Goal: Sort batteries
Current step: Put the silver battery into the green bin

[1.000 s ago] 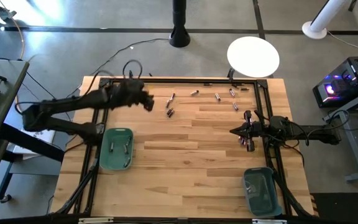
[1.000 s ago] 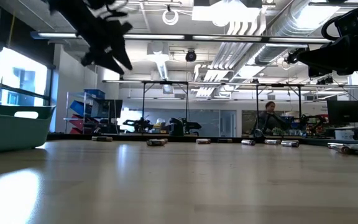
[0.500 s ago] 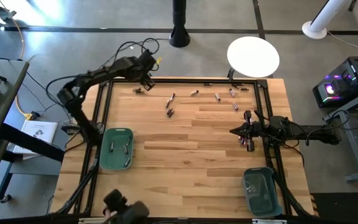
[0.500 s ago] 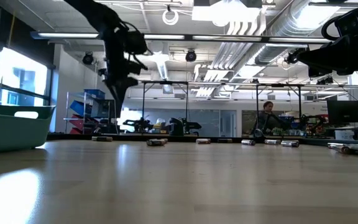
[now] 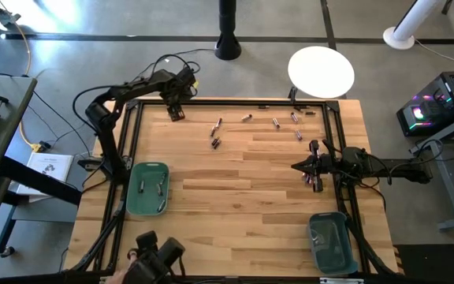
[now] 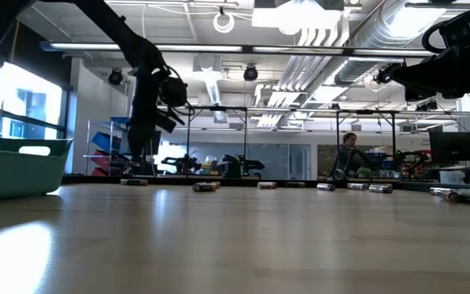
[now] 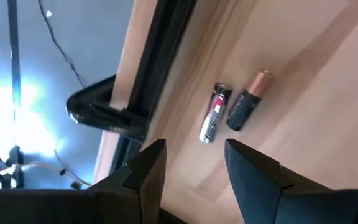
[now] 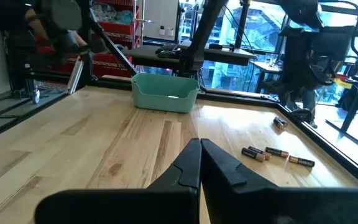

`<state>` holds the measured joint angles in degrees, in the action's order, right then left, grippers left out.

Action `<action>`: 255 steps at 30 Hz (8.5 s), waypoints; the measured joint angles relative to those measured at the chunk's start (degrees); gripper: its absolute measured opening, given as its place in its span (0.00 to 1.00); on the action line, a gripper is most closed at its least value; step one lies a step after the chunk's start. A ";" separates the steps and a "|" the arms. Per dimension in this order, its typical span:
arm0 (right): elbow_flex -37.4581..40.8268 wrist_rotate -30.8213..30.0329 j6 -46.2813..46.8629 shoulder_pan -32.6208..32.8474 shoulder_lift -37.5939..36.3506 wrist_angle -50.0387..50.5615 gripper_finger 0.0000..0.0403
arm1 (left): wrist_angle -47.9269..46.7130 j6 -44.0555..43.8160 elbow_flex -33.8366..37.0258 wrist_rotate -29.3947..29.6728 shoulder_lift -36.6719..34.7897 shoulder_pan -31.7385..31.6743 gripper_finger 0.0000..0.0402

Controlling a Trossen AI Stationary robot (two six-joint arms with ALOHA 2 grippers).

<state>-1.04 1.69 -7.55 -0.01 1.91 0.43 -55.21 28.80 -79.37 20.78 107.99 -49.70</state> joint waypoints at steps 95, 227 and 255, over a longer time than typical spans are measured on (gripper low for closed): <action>0.00 0.00 0.00 0.00 -0.01 0.00 0.00 | -14.37 -129.93 38.37 -19.00 -42.74 75.14 0.07; -0.01 0.00 0.00 0.01 0.00 0.00 0.00 | 9.94 -20.63 -40.56 -21.28 24.65 22.03 0.44; 0.07 -1.76 -2.76 0.00 0.06 -16.18 0.00 | 75.56 -22.72 36.81 -10.15 -29.25 35.31 0.32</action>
<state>-0.97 -0.06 -10.31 -0.01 1.97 -15.75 20.35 6.08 -42.56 10.62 78.73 -14.39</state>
